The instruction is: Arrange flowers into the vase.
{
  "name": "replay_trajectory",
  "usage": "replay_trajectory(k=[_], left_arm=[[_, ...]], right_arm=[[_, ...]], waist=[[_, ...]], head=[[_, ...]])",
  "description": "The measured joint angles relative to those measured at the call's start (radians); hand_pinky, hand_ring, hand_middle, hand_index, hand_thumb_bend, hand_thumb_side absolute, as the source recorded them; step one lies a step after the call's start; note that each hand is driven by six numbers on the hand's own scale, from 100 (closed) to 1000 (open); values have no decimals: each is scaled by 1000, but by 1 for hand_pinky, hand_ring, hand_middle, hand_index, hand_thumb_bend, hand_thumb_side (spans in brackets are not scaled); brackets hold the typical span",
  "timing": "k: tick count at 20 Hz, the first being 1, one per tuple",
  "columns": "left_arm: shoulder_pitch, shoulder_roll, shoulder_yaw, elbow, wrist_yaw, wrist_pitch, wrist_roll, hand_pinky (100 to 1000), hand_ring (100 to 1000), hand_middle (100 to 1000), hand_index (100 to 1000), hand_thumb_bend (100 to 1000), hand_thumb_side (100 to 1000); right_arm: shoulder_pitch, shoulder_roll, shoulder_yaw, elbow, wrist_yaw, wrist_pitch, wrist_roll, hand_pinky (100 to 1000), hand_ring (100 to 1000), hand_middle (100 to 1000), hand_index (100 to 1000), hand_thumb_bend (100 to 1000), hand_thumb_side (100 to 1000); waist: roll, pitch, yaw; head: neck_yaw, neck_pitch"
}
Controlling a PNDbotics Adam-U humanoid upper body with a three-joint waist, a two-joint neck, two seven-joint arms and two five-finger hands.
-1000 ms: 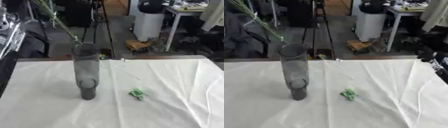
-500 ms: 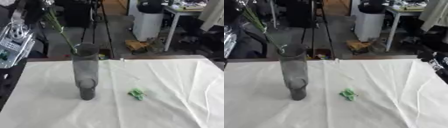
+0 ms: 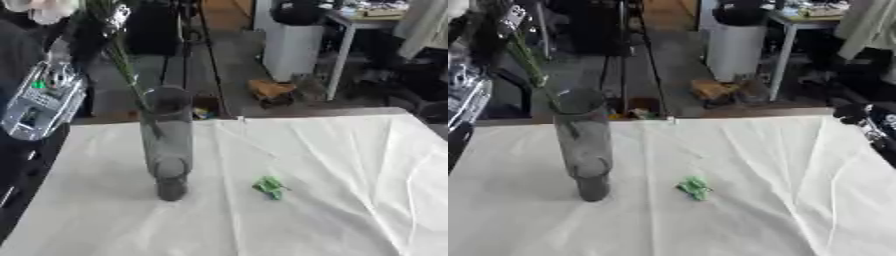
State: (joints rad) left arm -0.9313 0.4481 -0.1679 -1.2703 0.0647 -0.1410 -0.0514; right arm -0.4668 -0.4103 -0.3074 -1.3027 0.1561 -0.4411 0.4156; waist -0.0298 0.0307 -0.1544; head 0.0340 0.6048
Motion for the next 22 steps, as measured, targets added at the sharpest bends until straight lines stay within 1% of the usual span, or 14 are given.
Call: replay_trajectory(k=[2,3,7,11,12,13,14,15,16,17,18,19,20,22], left_arm=[[-8,-7,0,31,-6,-5,-5,100,100,100,237,478,777],[-11,-9,0,48,-13,-6,-7,100,100,100,261,509,769],[-19,-26,-1,109,-58,-18,-5,100,100,100,288,516,774],[-19,-37,-2,138,-97,-39,-5,100,100,100,308,536,780],[-19,-40,-4,141,-103,-43,-6,100,134,100,343,586,780],[-19,-43,-7,144,-108,-47,-7,100,134,100,343,586,780],[-19,-45,-8,145,-113,-50,-9,110,184,100,377,617,790],[-19,-45,-10,145,-117,-54,-12,147,210,100,390,637,790],[-18,-47,-13,145,-121,-57,-16,147,210,100,390,637,790],[-18,-49,-14,146,-125,-60,-21,272,313,196,442,657,817],[-18,-52,-17,146,-130,-62,-27,326,355,236,465,663,822],[-16,-53,-22,147,-136,-65,-36,326,355,236,465,663,822],[-14,-53,-25,148,-141,-67,-46,442,454,326,506,669,840],[-11,-53,-26,151,-151,-70,-70,461,471,345,514,670,844]], right_arm=[[0,1,0,-3,0,0,2,797,804,657,760,100,866],[0,1,1,-4,0,0,4,797,804,657,760,100,865],[-1,1,3,-5,-1,2,6,798,804,657,760,100,866],[-1,1,3,-7,-4,3,7,798,805,657,760,100,867],[-1,2,3,-8,-4,3,8,798,805,657,760,100,867],[-1,2,3,-9,-5,3,8,798,805,657,760,100,867],[-1,2,3,-9,-6,4,8,798,805,657,760,100,866],[-1,2,3,-9,-6,4,9,798,805,657,760,100,866],[-1,2,3,-9,-7,5,9,798,805,657,760,100,866],[-1,2,3,-9,-7,5,10,798,805,658,760,100,866],[-1,2,3,-9,-8,5,10,798,805,658,760,100,866],[-1,2,3,-9,-8,5,11,798,805,658,760,100,866],[-1,3,3,-9,-8,5,11,798,805,658,760,100,866],[-1,3,3,-9,-8,4,12,798,805,658,760,100,866]], waist=[[1,0,-2],[2,0,-5],[5,3,-14],[5,5,-17],[5,5,-18],[5,6,-18],[5,6,-18],[5,6,-19],[5,6,-19],[4,6,-19],[4,6,-19],[4,6,-19],[4,6,-19],[4,6,-18]], head=[[0,0],[0,0],[1,0],[1,0],[1,0],[0,0],[0,0],[0,0],[0,0],[0,0],[0,0],[0,0],[0,0],[0,-1]])
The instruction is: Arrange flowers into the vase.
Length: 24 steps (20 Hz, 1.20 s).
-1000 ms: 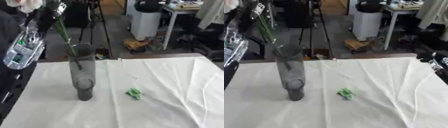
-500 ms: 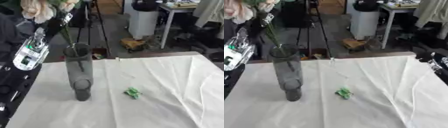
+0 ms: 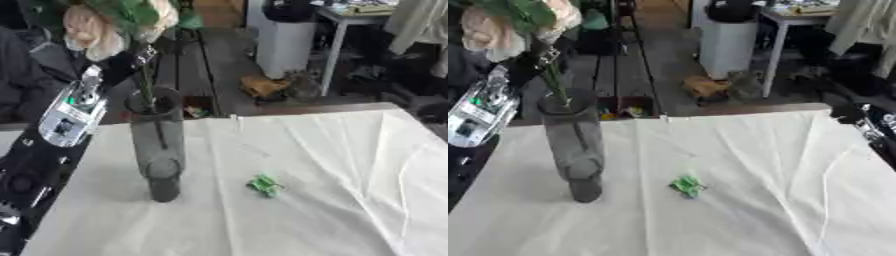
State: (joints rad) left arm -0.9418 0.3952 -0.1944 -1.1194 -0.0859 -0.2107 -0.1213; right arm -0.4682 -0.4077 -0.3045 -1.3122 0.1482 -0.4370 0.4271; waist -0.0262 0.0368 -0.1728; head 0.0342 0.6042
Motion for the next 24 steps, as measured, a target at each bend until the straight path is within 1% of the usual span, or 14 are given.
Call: replay_trajectory(k=[1,2,3,4,6,7,9,10,11,12,18,23,24], left_arm=[[1,0,0,0,-4,-1,-10,523,543,424,550,668,870],[1,-1,-1,0,-7,-2,-21,543,566,447,566,670,880],[1,-3,-1,1,-10,-4,-32,586,609,484,590,672,899],[2,-6,-2,1,-13,-6,-42,612,635,507,606,671,907],[8,-9,-2,7,-15,-9,-59,629,656,525,618,672,917],[10,-9,-3,10,-17,-10,-66,673,707,573,653,676,948],[13,-9,-4,15,-25,-12,-82,697,733,595,672,677,961],[15,-9,-5,17,-31,-13,-91,736,775,642,703,679,965],[18,-9,-5,19,-39,-14,-101,736,775,642,703,679,965],[19,-9,-5,20,-49,-15,-111,761,797,678,734,681,980],[28,-8,-11,31,-129,-10,-164,767,798,684,741,690,967],[31,-7,0,31,-172,-2,-165,765,791,672,738,686,965],[33,-7,2,31,-172,0,-163,760,780,653,732,688,959]], right_arm=[[0,0,0,0,0,-1,1,798,805,658,760,100,866],[-1,0,0,0,0,-1,1,798,805,658,760,100,866],[-2,0,0,0,0,-1,1,798,805,658,760,100,865],[-3,1,0,0,0,-2,2,798,805,658,760,100,865],[-4,2,0,0,0,-3,3,798,805,658,760,100,865],[-4,3,0,0,0,-3,3,799,805,658,760,100,865],[-5,4,0,0,0,-3,3,799,805,659,761,100,865],[-5,6,0,0,0,-3,3,799,805,659,761,100,864],[-6,7,0,0,0,-4,3,799,805,659,761,100,864],[-7,7,0,0,0,-4,3,799,805,659,761,100,864],[-7,8,0,0,0,-4,3,799,805,659,761,100,864],[-7,8,0,0,0,-4,3,799,805,660,761,100,864],[-7,8,0,0,0,-4,3,799,805,660,760,100,864]], waist=[[0,0,0],[-1,0,0],[-1,0,1],[-2,0,1],[-5,0,1],[-6,0,2],[-6,1,2],[-6,1,2],[-6,1,3],[-7,1,4],[-8,1,7],[-10,1,12],[-10,1,12]], head=[[0,0],[0,0],[0,0],[0,0],[0,-1],[0,-1],[0,-1],[0,-1],[0,-1],[0,-1],[-1,-1],[-2,-1],[-2,-1]])
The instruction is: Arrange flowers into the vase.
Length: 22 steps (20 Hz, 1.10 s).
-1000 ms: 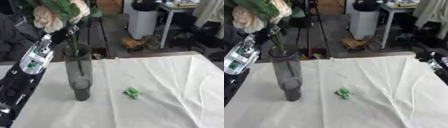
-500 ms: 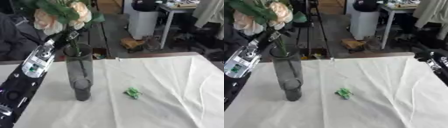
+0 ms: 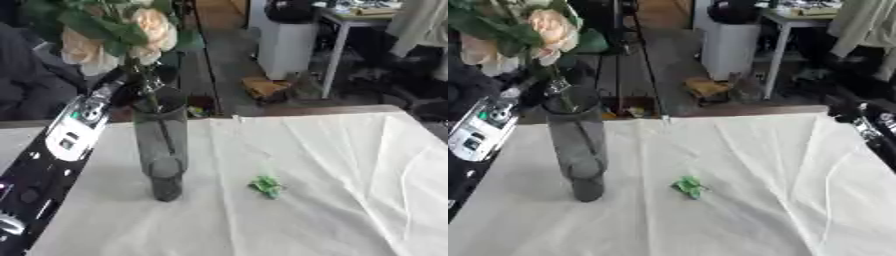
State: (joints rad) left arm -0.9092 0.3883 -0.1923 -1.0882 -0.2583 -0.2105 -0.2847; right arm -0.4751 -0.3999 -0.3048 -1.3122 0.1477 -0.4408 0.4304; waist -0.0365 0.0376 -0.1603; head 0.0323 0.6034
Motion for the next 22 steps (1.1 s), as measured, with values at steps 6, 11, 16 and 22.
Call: replay_trajectory(k=[6,11,16,22], left_arm=[[1,12,11,-1,24,32,43,606,434,269,491,472,804],[-6,35,17,-19,43,67,71,580,381,214,457,417,765],[-15,48,18,-40,49,85,58,584,384,217,462,418,763],[-20,59,18,-59,33,81,25,589,381,215,462,421,747]], right_arm=[[0,0,0,0,0,-1,-1,799,805,660,760,100,864],[0,0,-1,0,0,-2,-2,799,805,661,760,100,864],[0,0,-1,0,0,-2,-2,799,805,661,760,100,863],[0,0,-1,0,0,-2,-2,799,804,661,759,100,863]], waist=[[-2,0,1],[-2,0,3],[-2,0,5],[-2,-1,5]], head=[[-2,0],[-4,0],[-4,0],[-7,0]])
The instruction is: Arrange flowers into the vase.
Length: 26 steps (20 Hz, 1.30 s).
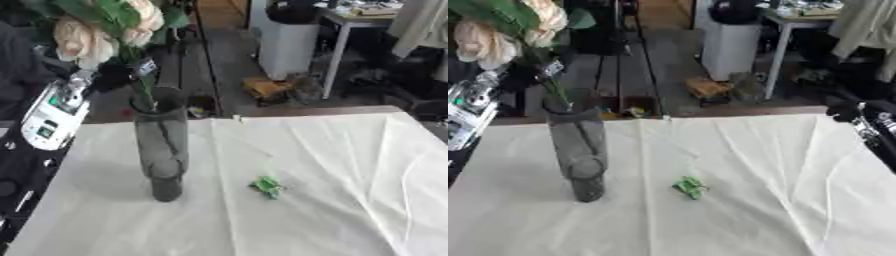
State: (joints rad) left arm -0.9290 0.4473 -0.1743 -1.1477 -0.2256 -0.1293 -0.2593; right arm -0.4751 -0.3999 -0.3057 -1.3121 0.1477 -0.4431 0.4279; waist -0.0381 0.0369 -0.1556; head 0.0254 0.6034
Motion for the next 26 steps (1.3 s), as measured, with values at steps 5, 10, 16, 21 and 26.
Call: replay_trajectory(k=[5,10,16,21,26], left_arm=[[-6,11,0,-18,-3,0,-25,587,371,203,458,408,761],[-7,12,-5,-28,24,21,-66,584,370,200,458,398,784],[-9,23,-13,-40,62,54,-124,574,367,199,458,400,804],[-13,52,-17,-61,73,71,-161,573,367,200,461,397,805],[-13,79,-20,-74,84,78,-192,572,368,201,464,398,811]], right_arm=[[0,0,-2,0,0,0,0,799,804,661,759,100,862],[0,0,-2,0,0,0,0,799,804,661,759,100,861],[0,0,-2,0,0,1,0,799,804,661,758,100,861],[0,0,-3,0,0,1,-1,799,804,661,758,100,860],[0,0,-3,0,0,3,-1,799,803,662,758,100,859]], waist=[[1,-1,0],[0,-1,0],[0,-4,0],[1,-7,3],[3,-13,7]], head=[[-1,0],[-2,0],[-5,0],[-9,1],[-11,1]])
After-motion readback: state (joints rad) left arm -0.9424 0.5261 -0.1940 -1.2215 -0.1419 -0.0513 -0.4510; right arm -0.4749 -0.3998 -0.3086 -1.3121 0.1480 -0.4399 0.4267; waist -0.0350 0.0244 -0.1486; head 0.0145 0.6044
